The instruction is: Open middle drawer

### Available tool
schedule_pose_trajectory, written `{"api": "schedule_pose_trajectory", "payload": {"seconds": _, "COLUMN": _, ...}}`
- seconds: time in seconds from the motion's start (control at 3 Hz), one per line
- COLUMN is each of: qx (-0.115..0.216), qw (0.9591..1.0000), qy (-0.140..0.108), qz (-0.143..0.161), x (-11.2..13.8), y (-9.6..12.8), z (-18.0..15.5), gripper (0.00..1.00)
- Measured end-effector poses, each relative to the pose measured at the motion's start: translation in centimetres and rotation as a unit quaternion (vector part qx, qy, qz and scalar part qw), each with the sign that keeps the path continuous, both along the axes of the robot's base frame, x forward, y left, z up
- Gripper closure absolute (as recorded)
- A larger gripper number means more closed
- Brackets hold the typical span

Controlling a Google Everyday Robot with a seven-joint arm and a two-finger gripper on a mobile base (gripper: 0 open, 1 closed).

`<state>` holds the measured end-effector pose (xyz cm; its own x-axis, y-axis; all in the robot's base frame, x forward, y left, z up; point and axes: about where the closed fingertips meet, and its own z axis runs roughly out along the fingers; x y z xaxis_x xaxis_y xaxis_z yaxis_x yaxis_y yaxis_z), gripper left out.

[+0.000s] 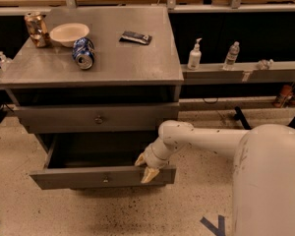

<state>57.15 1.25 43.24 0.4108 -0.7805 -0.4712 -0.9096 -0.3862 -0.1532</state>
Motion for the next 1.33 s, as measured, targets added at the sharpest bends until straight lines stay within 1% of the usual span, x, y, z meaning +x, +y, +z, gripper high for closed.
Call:
{"api": "schedule_pose_trajectory", "payload": {"seconds": 0.33, "qx": 0.024, "qw": 0.9994, "qy": 0.023, "qz": -0.006, "x": -4.0, "y": -1.6, "z": -0.1, "gripper": 0.45}}
{"api": "schedule_pose_trajectory", "payload": {"seconds": 0.67, "qx": 0.043, "qw": 0.9986, "qy": 0.031, "qz": -0.007, "x": -6.7, "y": -2.7, "z": 0.2, "gripper": 0.45}}
{"api": "schedule_pose_trajectory", "payload": {"seconds": 1.0, "qx": 0.043, "qw": 0.9986, "qy": 0.031, "qz": -0.008, "x": -6.7, "y": -2.7, "z": 0.4, "gripper": 0.39}}
{"api": "schedule_pose_trajectory", "payload": {"seconds": 1.33, "qx": 0.043, "qw": 0.9986, "qy": 0.031, "qz": -0.008, "x": -6.7, "y": -2.7, "z": 0.5, "gripper": 0.62}}
